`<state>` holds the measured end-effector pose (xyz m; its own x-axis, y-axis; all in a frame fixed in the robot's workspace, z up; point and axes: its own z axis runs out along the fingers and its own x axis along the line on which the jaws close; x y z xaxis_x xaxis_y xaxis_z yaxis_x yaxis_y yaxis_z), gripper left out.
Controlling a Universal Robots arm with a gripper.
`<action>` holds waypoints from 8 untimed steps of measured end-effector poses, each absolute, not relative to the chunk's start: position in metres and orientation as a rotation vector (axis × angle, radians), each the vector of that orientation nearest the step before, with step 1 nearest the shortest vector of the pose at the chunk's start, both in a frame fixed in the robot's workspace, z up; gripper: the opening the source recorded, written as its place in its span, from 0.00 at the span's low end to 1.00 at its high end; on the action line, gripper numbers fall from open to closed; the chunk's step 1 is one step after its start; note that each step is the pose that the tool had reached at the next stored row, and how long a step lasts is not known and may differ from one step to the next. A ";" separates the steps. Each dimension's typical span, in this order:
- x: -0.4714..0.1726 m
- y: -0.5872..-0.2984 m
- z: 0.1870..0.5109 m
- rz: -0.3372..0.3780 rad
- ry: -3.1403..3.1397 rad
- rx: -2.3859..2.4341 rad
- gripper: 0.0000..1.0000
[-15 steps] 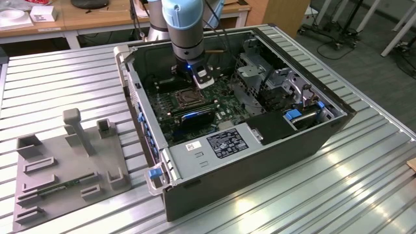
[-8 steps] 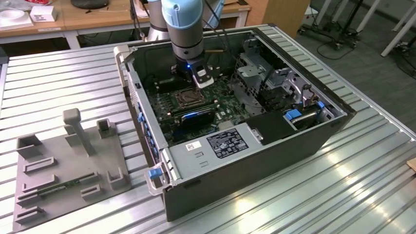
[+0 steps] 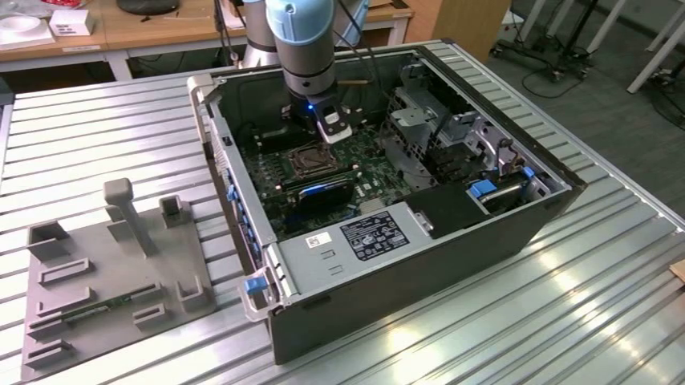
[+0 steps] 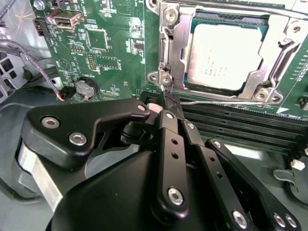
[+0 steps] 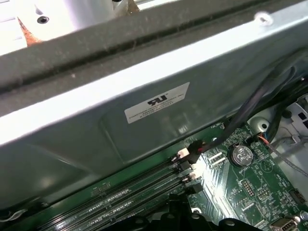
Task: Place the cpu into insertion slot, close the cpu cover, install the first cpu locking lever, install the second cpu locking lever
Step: 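Install the first cpu locking lever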
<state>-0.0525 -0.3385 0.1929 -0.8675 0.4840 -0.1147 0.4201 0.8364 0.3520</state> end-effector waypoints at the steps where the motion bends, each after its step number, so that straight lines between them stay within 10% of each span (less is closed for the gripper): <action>1: -0.052 -0.338 0.194 0.472 2.817 0.702 0.11; 8: -0.053 -0.338 0.195 0.474 2.816 0.704 0.11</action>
